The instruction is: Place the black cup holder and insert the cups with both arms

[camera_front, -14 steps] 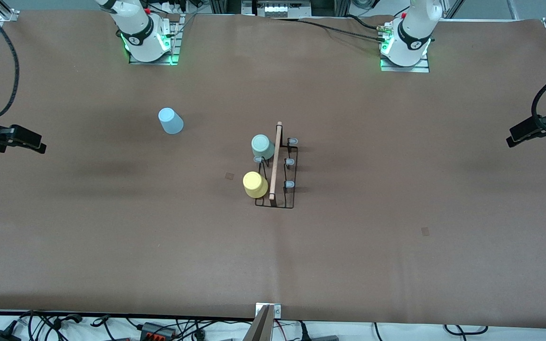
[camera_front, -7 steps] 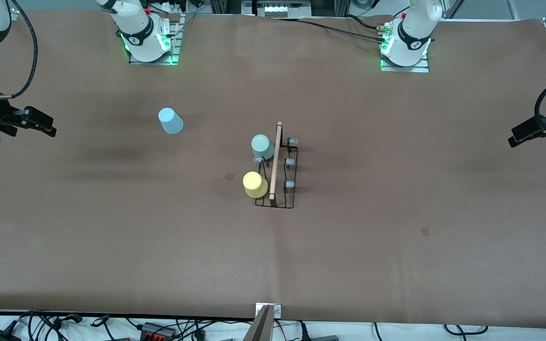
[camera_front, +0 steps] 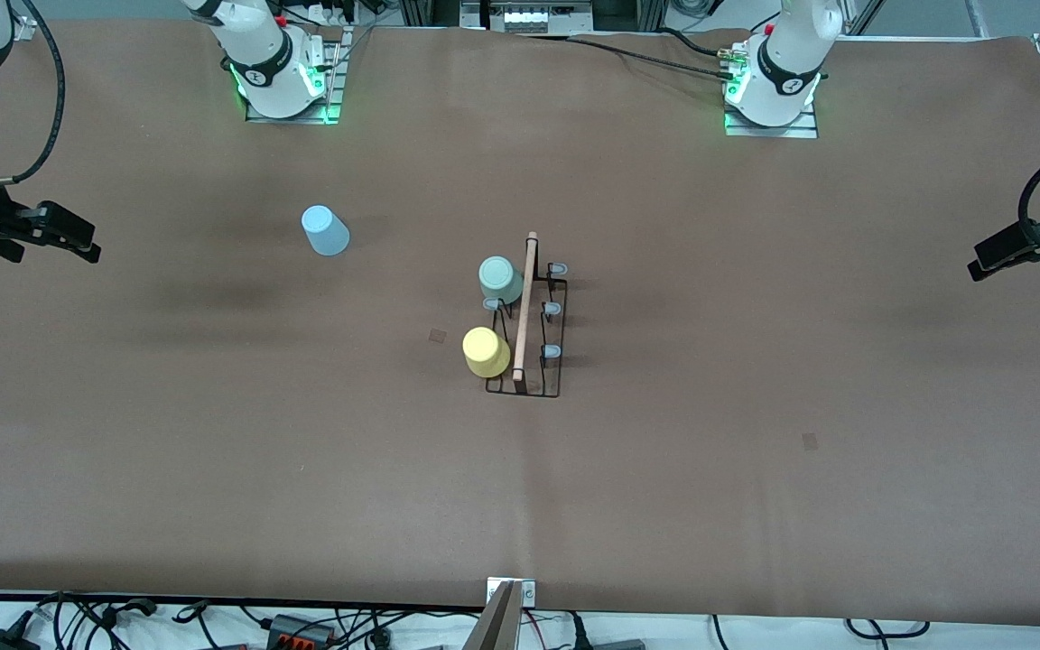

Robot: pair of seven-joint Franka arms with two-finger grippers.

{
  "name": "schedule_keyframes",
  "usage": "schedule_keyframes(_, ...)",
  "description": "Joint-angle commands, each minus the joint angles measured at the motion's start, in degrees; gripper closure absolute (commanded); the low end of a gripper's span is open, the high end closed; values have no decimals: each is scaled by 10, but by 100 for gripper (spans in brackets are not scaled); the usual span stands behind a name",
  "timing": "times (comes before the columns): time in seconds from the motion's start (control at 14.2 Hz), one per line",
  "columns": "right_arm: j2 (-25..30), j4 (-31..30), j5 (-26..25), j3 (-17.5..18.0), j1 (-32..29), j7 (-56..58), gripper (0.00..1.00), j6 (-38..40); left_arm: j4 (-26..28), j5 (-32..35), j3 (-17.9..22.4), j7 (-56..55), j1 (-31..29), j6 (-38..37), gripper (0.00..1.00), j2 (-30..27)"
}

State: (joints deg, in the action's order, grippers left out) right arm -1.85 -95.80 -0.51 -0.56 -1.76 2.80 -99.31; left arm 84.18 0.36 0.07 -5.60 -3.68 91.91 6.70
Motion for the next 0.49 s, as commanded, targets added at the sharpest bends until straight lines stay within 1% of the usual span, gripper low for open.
schedule_keyframes(0.0, -3, 11, -2, -1, 0, 3, 0, 18, 0, -4, 0, 11, -2, -2, 0, -1)
schedule_keyframes(0.35, -3, 11, -2, -1, 2, -2, 0, 21, 0, -4, 0, 11, -3, -2, 0, -1)
schedule_keyframes(0.42, -3, 11, -2, -6, 13, -1, 0, 26, 0, -4, 0, 12, -3, -2, 0, -1)
